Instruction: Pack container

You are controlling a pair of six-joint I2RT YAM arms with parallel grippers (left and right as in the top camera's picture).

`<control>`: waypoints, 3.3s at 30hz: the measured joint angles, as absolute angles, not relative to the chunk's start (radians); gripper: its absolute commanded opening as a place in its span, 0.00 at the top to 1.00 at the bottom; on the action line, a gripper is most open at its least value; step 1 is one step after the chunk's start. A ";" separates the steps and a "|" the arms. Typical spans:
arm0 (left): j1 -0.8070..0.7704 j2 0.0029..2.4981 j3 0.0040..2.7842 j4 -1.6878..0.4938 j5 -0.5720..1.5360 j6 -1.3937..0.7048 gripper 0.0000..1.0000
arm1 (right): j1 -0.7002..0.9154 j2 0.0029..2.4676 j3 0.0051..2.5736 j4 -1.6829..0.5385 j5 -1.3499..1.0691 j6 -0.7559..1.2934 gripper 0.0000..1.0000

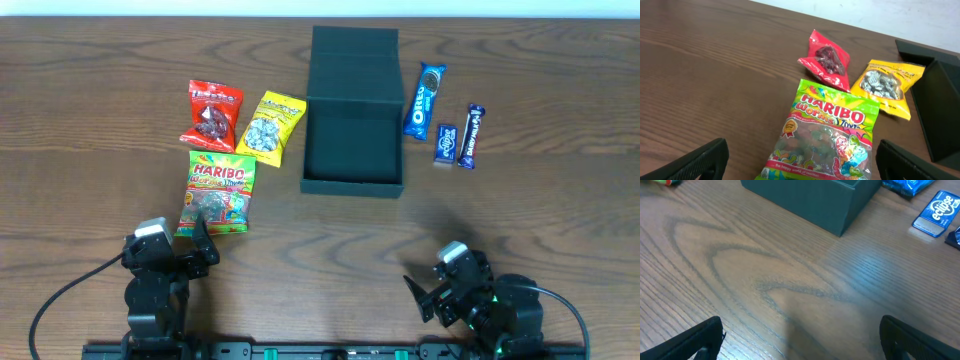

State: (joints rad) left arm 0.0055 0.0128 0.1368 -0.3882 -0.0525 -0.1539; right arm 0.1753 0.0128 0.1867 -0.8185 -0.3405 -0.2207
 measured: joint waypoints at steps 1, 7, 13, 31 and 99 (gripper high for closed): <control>0.006 0.013 0.137 -0.388 -0.053 -0.154 0.05 | 0.175 0.013 0.187 -0.818 -0.341 -0.221 0.01; 0.006 0.013 0.137 -0.388 -0.052 -0.154 0.05 | 0.175 0.013 0.187 -0.818 -0.340 -0.221 0.01; 0.006 0.013 0.137 -0.388 -0.053 -0.154 0.05 | 0.175 0.013 0.187 -0.818 -0.340 -0.221 0.01; 0.006 0.013 0.137 -0.388 -0.052 -0.154 0.05 | 0.175 0.013 0.187 -0.818 -0.340 -0.221 0.01; 0.006 1.348 1.133 -0.783 0.260 -0.077 0.05 | 0.175 0.011 0.186 -0.817 -0.341 -0.224 0.01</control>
